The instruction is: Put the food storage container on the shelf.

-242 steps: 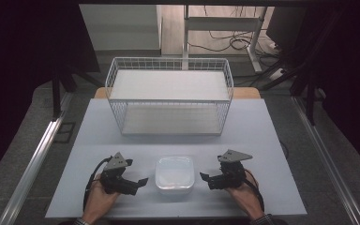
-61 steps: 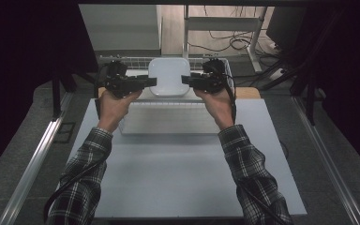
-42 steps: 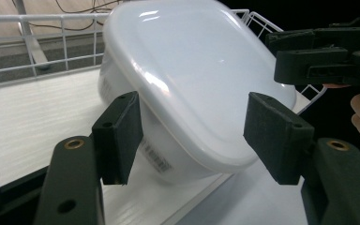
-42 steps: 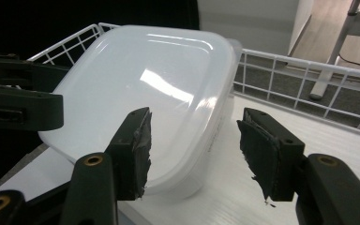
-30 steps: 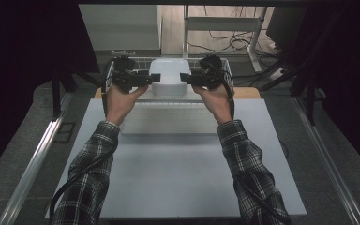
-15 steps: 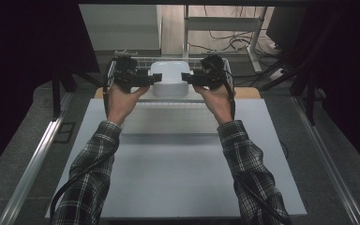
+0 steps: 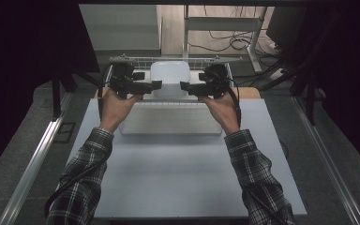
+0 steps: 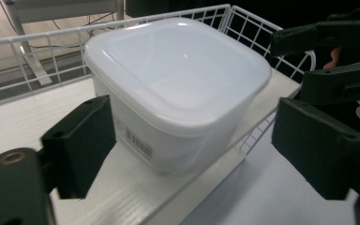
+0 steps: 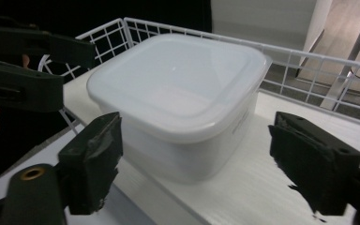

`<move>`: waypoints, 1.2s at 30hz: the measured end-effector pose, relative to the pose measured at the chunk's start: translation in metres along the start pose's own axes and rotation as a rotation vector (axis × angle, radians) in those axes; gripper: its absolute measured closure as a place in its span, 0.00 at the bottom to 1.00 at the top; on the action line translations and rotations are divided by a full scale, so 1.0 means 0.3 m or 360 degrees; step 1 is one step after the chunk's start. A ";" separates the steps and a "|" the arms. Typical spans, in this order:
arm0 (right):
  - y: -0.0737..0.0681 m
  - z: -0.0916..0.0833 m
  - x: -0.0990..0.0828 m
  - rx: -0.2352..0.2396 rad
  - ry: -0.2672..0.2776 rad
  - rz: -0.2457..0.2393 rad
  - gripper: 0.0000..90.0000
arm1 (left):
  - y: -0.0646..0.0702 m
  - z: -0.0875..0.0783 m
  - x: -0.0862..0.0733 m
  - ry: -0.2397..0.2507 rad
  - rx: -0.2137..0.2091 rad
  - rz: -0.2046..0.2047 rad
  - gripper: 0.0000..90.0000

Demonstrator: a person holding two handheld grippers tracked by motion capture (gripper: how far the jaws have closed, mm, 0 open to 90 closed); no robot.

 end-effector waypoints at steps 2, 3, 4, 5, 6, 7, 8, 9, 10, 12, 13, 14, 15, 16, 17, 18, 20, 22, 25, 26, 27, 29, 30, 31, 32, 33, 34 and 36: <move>-0.005 -0.001 -0.017 0.0007 0.0002 -0.0020 0.13 | 0.013 0.001 -0.013 -0.0002 -0.0015 0.0032 0.12; -0.009 -0.002 -0.025 0.0014 0.0001 -0.0029 0.12 | 0.021 0.002 -0.021 -0.0006 -0.0022 0.0040 0.11; -0.011 -0.003 -0.034 0.0017 -0.0001 -0.0038 0.10 | 0.025 0.003 -0.028 -0.0011 -0.0016 0.0060 0.11; -0.014 -0.004 -0.043 0.0017 -0.0001 -0.0050 0.09 | 0.029 0.003 -0.035 -0.0013 -0.0010 0.0071 0.10; -0.018 -0.005 -0.058 0.0024 0.0004 -0.0071 0.08 | 0.034 0.004 -0.042 -0.0013 -0.0013 0.0084 0.07; -0.018 -0.005 -0.058 0.0024 0.0004 -0.0071 0.08 | 0.037 0.005 -0.049 -0.0014 -0.0013 0.0096 0.07; -0.020 -0.006 -0.066 0.0027 0.0001 -0.0076 0.08 | 0.040 0.007 -0.057 -0.0018 -0.0004 0.0108 0.06; -0.021 -0.007 -0.073 0.0029 0.0001 -0.0076 0.08 | 0.043 0.008 -0.064 -0.0019 0.0003 0.0122 0.04; -0.022 -0.008 -0.080 0.0033 0.0001 -0.0080 0.08 | 0.046 0.009 -0.071 -0.0016 0.0008 0.0138 0.04; -0.026 -0.009 -0.094 0.0043 0.0002 -0.0087 0.07 | 0.054 0.009 -0.086 -0.0010 0.0009 0.0156 0.03; -0.028 -0.011 -0.101 0.0047 -0.0003 -0.0089 0.07 | 0.057 0.009 -0.093 -0.0008 0.0010 0.0164 0.02; -0.032 -0.012 -0.113 0.0054 -0.0003 -0.0103 0.07 | 0.061 0.009 -0.100 -0.0006 0.0014 0.0175 0.02; -0.035 -0.012 -0.120 0.0058 -0.0007 -0.0106 0.07 | 0.063 0.010 -0.107 -0.0010 0.0023 0.0187 0.02; -0.037 -0.012 -0.127 0.0061 -0.0012 -0.0112 0.07 | 0.065 0.011 -0.115 -0.0013 0.0033 0.0194 0.02; -0.037 -0.012 -0.127 0.0061 -0.0012 -0.0112 0.07 | 0.067 0.011 -0.123 -0.0014 0.0040 0.0203 0.02; -0.039 -0.012 -0.133 0.0063 -0.0016 -0.0121 0.06 | 0.071 0.011 -0.131 -0.0013 0.0033 0.0212 0.02; -0.041 -0.012 -0.147 0.0064 -0.0020 -0.0133 0.06 | 0.078 0.012 -0.149 -0.0012 0.0008 0.0217 0.01; -0.046 -0.012 -0.162 0.0064 -0.0027 -0.0143 0.06 | 0.086 0.012 -0.168 -0.0013 -0.0004 0.0228 0.01; -0.052 -0.014 -0.180 0.0071 -0.0025 -0.0153 0.06 | 0.091 0.011 -0.197 -0.0031 -0.0006 0.0247 0.01; -0.057 -0.018 -0.190 0.0073 -0.0027 -0.0163 0.05 | 0.092 0.011 -0.205 -0.0034 -0.0003 0.0253 0.01; -0.057 -0.018 -0.190 0.0073 -0.0027 -0.0163 0.05 | 0.092 0.009 -0.214 -0.0037 0.0000 0.0257 0.01; -0.062 -0.020 -0.200 0.0072 -0.0028 -0.0173 0.05 | 0.093 0.007 -0.228 -0.0029 -0.0013 0.0250 0.01; -0.065 -0.021 -0.204 0.0070 -0.0027 -0.0183 0.05 | 0.094 0.005 -0.234 -0.0018 -0.0021 0.0238 0.01; -0.068 -0.022 -0.209 0.0065 -0.0028 -0.0193 0.05 | 0.094 0.003 -0.241 -0.0011 -0.0028 0.0231 0.01; -0.070 -0.022 -0.214 0.0063 -0.0032 -0.0204 0.05 | 0.094 0.001 -0.248 -0.0005 -0.0037 0.0226 0.01; -0.074 -0.022 -0.220 0.0061 -0.0034 -0.0213 0.05 | 0.095 -0.001 -0.255 -0.0005 -0.0045 0.0220 0.01; -0.081 -0.021 -0.230 0.0067 -0.0042 -0.0224 0.05 | 0.095 -0.002 -0.263 -0.0002 -0.0047 0.0217 0.01; -0.090 -0.021 -0.242 0.0080 -0.0050 -0.0227 0.05 | 0.099 -0.004 -0.288 -0.0006 -0.0068 0.0212 0.01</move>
Point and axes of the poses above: each handheld gripper's, and its own axes: z roughly forward along the jaws, x roughly out of its top, y roughly to its right, the point moved 7 cm from there along z, roughly forward along the jaws, and after that the axes turned 12 degrees about -y, right-handed, at the moved point
